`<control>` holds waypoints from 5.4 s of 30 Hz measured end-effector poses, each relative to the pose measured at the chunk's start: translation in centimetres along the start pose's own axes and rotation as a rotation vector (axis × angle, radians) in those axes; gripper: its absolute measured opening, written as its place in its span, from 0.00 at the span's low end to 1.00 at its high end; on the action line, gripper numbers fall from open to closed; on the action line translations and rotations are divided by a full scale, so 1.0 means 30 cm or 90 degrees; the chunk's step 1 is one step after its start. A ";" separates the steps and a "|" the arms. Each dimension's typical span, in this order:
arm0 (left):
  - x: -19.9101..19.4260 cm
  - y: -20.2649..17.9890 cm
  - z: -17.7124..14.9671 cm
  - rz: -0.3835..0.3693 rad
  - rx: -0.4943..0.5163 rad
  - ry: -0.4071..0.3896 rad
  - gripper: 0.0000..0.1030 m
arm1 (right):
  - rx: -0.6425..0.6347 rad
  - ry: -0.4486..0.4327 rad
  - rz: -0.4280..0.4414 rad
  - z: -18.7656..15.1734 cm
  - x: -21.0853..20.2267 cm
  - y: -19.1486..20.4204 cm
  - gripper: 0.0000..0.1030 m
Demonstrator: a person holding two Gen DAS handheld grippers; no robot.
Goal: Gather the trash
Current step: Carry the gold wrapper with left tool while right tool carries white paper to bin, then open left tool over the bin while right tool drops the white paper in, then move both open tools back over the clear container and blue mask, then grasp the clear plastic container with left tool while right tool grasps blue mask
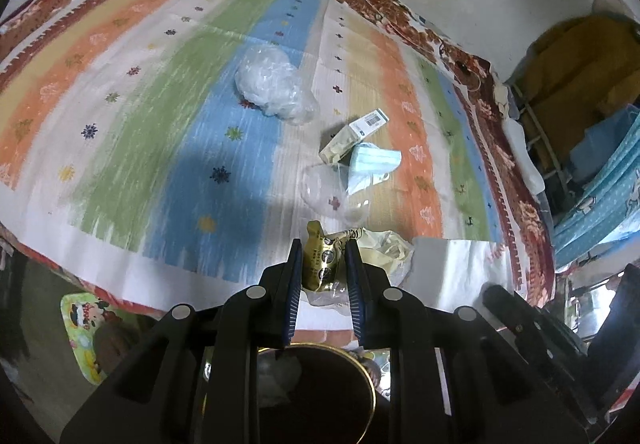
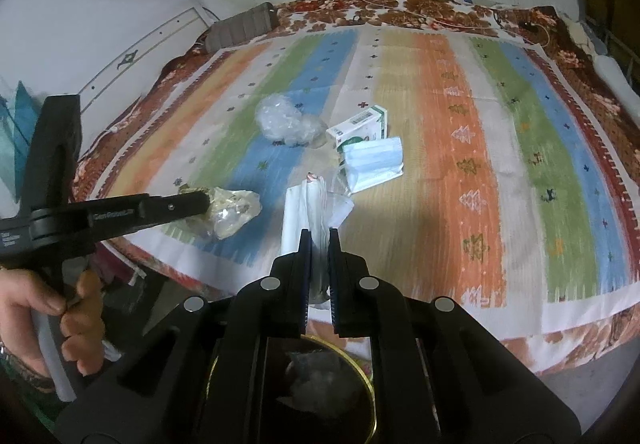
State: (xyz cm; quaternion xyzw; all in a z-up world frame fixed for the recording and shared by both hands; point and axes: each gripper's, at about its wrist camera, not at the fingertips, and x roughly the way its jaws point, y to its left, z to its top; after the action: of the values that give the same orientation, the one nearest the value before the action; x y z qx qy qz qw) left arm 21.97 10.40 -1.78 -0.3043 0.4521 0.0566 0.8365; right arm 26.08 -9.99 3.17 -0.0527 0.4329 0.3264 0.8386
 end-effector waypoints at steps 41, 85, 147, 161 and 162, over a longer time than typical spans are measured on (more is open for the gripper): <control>-0.156 -0.037 -0.408 0.081 0.082 -0.010 0.22 | -0.004 0.084 -0.010 -0.378 -0.060 0.065 0.07; -0.044 -0.004 -0.505 0.106 0.049 0.076 0.45 | 0.067 0.224 -0.035 -0.545 0.076 0.034 0.42; 0.143 -0.062 -0.026 0.233 0.177 0.039 0.94 | 0.061 0.105 -0.054 -0.006 0.109 -0.112 0.91; 0.238 -0.104 -0.016 0.277 0.191 -0.008 0.94 | 0.067 0.077 -0.112 0.122 0.272 -0.185 0.91; 0.239 -0.101 -0.011 0.268 0.178 -0.007 0.94 | 0.078 0.077 -0.106 0.131 0.281 -0.195 0.91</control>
State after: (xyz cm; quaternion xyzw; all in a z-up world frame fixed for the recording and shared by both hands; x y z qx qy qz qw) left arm 27.07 6.48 -6.21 -0.0846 0.5042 0.1683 0.8428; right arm 35.75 -8.88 -1.94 -0.0565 0.4958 0.2248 0.8369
